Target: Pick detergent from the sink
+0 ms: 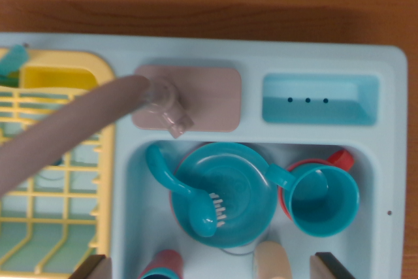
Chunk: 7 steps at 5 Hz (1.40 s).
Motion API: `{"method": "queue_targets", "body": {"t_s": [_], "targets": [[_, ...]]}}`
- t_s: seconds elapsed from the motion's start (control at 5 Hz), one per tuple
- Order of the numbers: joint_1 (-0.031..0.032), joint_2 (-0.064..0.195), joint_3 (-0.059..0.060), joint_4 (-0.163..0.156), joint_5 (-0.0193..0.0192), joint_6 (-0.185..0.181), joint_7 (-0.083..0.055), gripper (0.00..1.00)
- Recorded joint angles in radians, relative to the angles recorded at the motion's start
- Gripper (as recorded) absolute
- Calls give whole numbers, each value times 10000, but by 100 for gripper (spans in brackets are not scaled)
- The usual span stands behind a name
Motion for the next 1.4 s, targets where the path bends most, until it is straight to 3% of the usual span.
{"method": "queue_targets", "body": {"t_s": [0.2, 0.4, 0.6, 0.8, 1.0, 1.2, 1.4], "targets": [[0, 0, 0, 0, 0, 0, 0, 0], [-62, 44, -69, -440, 31, -414, -150, 0], [-62, 44, -69, -440, 31, -414, -150, 0], [-128, 91, -143, -911, 64, -858, -311, 0], [-128, 91, -143, -911, 64, -858, -311, 0], [-195, 138, -218, -1386, 97, -1305, -474, 0], [-195, 138, -218, -1386, 97, -1305, -474, 0]]}}
